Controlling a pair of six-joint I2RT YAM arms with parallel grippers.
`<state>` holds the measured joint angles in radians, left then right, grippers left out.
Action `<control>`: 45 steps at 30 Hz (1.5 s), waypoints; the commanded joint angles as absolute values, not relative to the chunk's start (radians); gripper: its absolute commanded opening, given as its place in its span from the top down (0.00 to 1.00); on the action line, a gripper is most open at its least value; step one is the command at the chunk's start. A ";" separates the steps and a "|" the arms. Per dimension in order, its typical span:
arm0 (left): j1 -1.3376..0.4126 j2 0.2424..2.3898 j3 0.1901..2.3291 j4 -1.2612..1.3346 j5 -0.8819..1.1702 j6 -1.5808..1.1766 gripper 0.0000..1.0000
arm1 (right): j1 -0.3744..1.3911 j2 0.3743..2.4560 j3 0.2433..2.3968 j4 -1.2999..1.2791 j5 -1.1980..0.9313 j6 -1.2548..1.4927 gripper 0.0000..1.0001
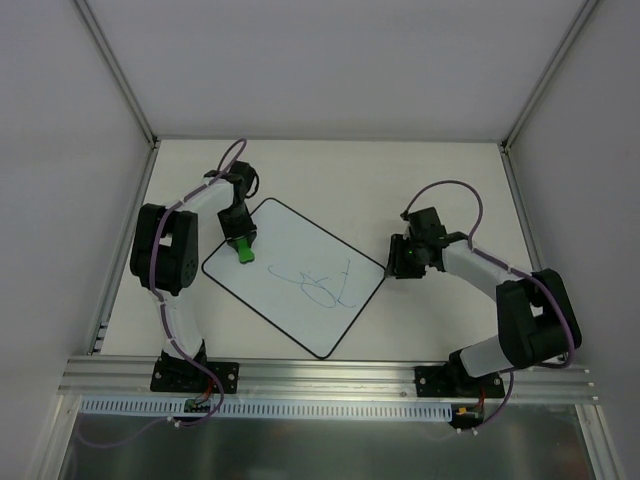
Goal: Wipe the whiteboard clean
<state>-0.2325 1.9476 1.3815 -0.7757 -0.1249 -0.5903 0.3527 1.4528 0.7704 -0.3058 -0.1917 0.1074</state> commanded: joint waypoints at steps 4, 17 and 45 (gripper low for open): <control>-0.268 2.008 1.356 -0.753 -0.097 -0.601 1.00 | 0.400 1.552 0.847 -0.278 -0.121 0.130 0.58; -0.334 2.011 1.341 -0.749 -0.080 -0.618 1.00 | 0.488 1.658 0.907 -0.415 0.086 0.158 0.91; -0.279 2.109 1.535 -0.770 -0.083 -0.482 1.00 | 0.488 1.641 0.899 -0.448 0.104 0.172 1.00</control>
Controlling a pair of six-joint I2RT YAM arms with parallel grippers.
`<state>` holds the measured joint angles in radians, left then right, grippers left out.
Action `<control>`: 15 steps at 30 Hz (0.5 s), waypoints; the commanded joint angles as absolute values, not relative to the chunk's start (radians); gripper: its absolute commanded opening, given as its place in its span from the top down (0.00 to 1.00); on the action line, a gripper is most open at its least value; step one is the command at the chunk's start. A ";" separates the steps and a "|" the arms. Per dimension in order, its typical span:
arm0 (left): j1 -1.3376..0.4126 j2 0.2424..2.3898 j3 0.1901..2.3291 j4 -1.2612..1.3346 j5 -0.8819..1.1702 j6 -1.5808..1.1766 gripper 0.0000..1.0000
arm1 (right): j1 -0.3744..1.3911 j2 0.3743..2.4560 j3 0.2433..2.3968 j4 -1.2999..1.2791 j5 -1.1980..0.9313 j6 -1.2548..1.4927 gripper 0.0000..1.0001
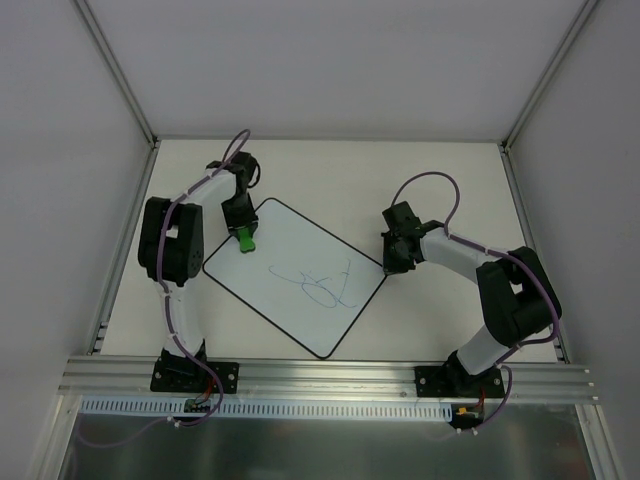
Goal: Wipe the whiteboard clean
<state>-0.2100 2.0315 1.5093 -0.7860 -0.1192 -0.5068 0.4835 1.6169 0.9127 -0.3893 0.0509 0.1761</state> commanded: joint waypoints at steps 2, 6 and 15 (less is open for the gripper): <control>-0.342 2.134 1.548 -0.767 -0.052 -0.497 1.00 | 0.489 1.641 0.899 -0.446 0.106 0.170 1.00; -0.462 2.171 1.557 -0.767 -0.032 -0.538 1.00 | 0.489 1.635 0.896 -0.448 0.104 0.173 1.00; -0.433 2.096 1.452 -0.769 -0.091 -0.610 1.00 | 0.489 1.624 0.890 -0.446 0.109 0.173 1.00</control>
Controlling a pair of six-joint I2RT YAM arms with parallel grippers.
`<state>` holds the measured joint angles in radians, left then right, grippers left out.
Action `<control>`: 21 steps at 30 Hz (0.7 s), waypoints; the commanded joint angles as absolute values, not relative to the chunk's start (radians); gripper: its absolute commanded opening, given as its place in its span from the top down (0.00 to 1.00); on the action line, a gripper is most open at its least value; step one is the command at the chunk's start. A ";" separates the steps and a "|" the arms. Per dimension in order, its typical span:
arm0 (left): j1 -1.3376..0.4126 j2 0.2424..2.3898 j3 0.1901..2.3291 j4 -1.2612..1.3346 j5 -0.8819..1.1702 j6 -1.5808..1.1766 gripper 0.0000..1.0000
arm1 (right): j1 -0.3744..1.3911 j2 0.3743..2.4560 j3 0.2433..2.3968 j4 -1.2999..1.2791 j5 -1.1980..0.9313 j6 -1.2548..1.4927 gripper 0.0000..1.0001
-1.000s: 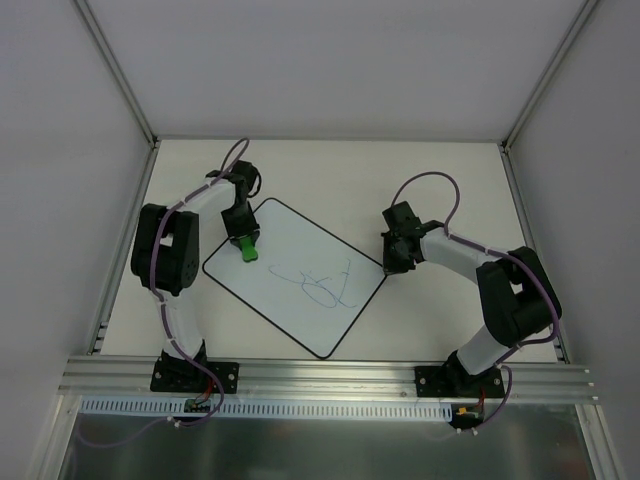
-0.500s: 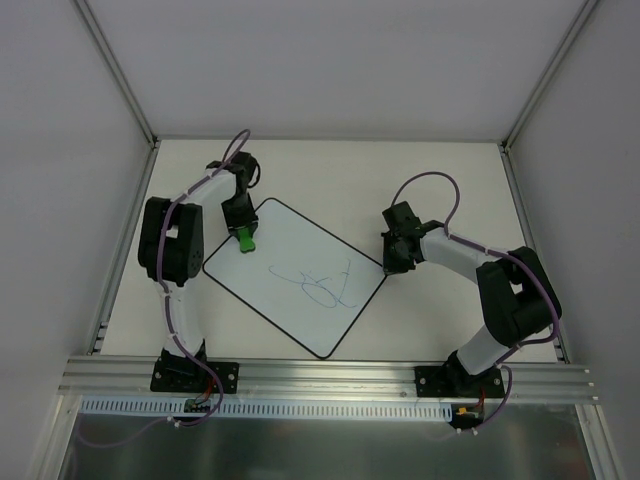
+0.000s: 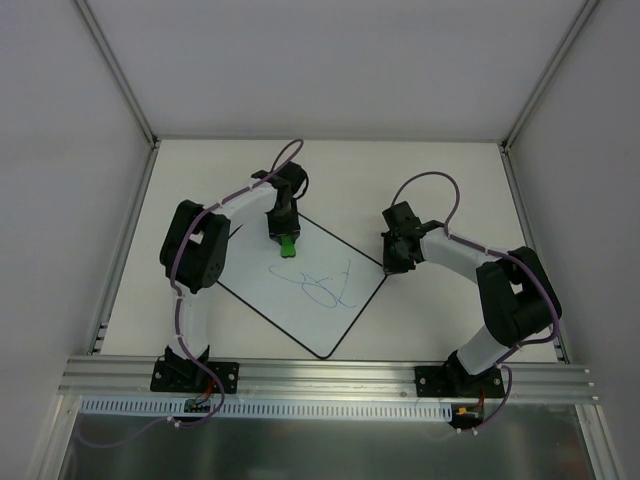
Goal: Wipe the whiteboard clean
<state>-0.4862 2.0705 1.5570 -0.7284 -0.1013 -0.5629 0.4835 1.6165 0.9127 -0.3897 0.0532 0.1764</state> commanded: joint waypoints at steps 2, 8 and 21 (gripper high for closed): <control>-0.407 2.065 1.404 -0.769 -0.103 -0.620 1.00 | 0.489 1.620 0.890 -0.446 0.107 0.172 1.00; -0.448 1.964 1.244 -0.762 -0.149 -0.603 1.00 | 0.489 1.620 0.890 -0.437 0.095 0.172 1.00; -0.827 2.045 1.368 -0.742 -0.011 -0.612 1.00 | 0.488 1.608 0.882 -0.437 0.104 0.170 1.00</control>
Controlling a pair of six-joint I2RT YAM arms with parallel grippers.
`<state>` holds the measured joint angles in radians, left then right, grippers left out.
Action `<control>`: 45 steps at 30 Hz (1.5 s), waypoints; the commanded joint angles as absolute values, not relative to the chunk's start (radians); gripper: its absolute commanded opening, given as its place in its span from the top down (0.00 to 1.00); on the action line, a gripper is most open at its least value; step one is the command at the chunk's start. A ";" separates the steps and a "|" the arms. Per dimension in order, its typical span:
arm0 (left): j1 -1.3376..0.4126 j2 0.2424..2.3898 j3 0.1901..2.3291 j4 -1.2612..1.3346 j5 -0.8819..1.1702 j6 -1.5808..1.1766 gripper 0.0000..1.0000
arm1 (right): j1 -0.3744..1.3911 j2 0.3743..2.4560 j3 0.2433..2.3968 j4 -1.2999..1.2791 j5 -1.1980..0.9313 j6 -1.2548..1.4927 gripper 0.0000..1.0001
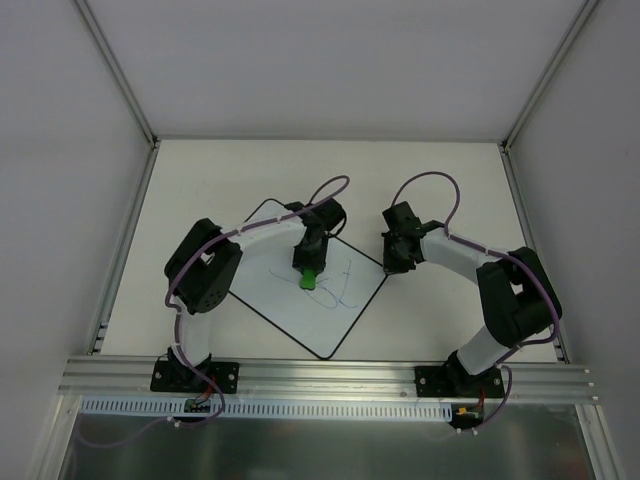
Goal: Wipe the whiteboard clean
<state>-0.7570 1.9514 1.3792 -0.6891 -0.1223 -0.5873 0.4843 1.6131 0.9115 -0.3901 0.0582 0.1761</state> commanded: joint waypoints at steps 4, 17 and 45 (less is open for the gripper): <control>-0.802 2.013 1.335 -0.742 -0.072 -0.615 1.00 | 0.488 1.605 0.879 -0.437 0.098 0.170 1.00; -0.454 1.832 1.117 -0.744 -0.166 -0.566 1.00 | 0.488 1.594 0.890 -0.436 0.084 0.169 1.00; -0.861 1.994 1.304 -0.746 -0.080 -0.686 1.00 | 0.483 1.583 0.877 -0.422 0.078 0.167 1.00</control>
<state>-0.8864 1.9472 1.3720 -0.7200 -0.1204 -0.6437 0.4843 1.6001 0.9024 -0.3874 0.0628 0.1749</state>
